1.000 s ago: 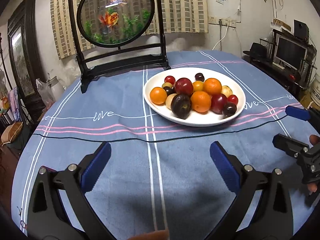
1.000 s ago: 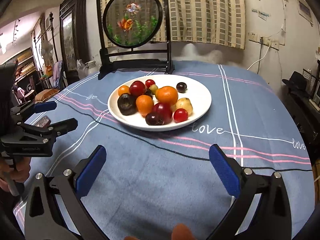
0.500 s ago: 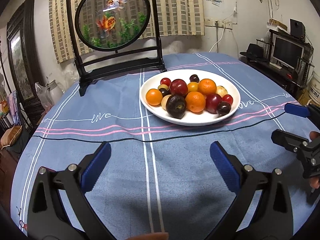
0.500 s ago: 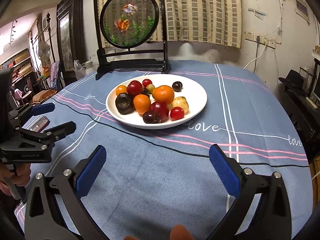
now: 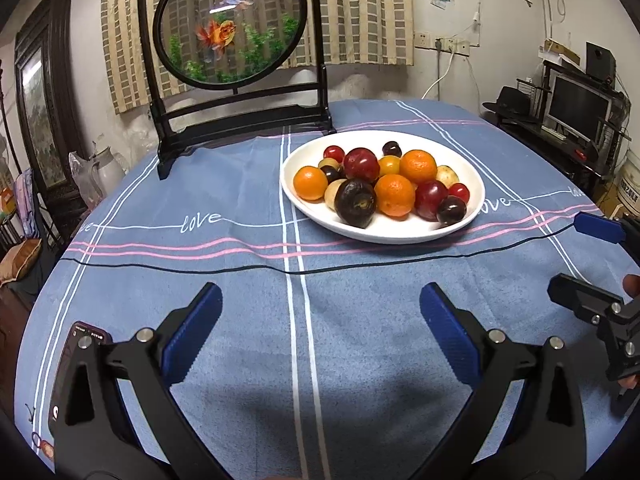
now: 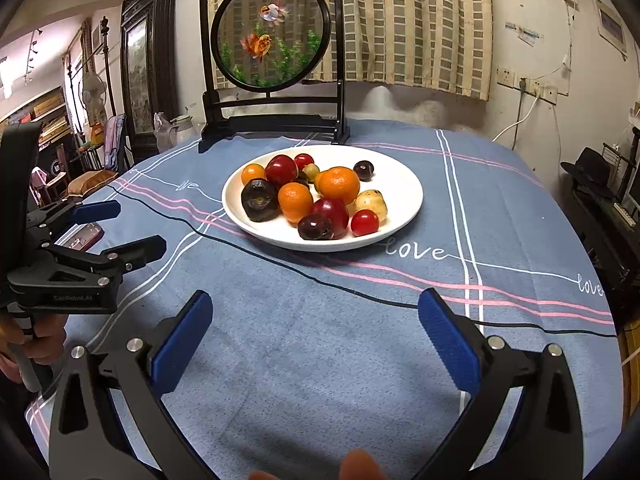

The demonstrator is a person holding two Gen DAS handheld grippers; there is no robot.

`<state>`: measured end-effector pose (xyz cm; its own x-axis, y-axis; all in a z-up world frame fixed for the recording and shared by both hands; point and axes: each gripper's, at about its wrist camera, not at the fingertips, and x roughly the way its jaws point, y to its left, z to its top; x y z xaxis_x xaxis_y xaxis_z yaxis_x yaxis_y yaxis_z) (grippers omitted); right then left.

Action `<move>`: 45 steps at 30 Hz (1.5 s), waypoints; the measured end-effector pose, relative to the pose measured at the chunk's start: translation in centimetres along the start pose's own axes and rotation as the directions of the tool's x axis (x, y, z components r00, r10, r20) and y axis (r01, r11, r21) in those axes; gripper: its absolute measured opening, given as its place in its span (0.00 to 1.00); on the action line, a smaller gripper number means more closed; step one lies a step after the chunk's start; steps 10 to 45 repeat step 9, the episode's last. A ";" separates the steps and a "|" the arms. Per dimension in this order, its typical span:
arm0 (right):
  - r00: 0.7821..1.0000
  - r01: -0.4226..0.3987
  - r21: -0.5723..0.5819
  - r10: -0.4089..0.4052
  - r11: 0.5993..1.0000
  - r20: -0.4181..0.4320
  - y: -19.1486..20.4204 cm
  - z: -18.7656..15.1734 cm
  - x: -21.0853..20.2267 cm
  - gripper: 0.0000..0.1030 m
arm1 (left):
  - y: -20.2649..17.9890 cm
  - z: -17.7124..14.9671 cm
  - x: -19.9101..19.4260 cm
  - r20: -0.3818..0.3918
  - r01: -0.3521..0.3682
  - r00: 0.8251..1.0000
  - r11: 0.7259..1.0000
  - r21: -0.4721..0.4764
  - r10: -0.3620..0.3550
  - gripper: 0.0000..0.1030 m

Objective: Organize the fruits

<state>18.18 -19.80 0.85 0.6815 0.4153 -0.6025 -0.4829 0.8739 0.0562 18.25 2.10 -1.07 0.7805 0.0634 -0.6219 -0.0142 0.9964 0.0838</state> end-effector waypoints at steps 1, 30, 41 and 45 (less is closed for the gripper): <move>1.000 -0.001 0.002 0.001 1.000 0.000 0.0 0.0 0.0 0.99 | 0.0 0.0 0.1 -0.001 -0.006 1.000 1.000 0.001 0.006 0.98; 1.000 -0.010 0.008 0.010 1.000 -0.013 0.1 -0.1 0.2 0.99 | -0.3 -0.1 0.1 0.000 -0.013 1.000 1.000 0.006 0.013 0.98; 1.000 -0.010 0.008 0.010 1.000 -0.013 0.1 -0.1 0.2 0.99 | -0.3 -0.1 0.1 0.000 -0.013 1.000 1.000 0.006 0.013 0.98; 1.000 -0.010 0.008 0.010 1.000 -0.013 0.1 -0.1 0.2 0.99 | -0.3 -0.1 0.1 0.000 -0.013 1.000 1.000 0.006 0.013 0.98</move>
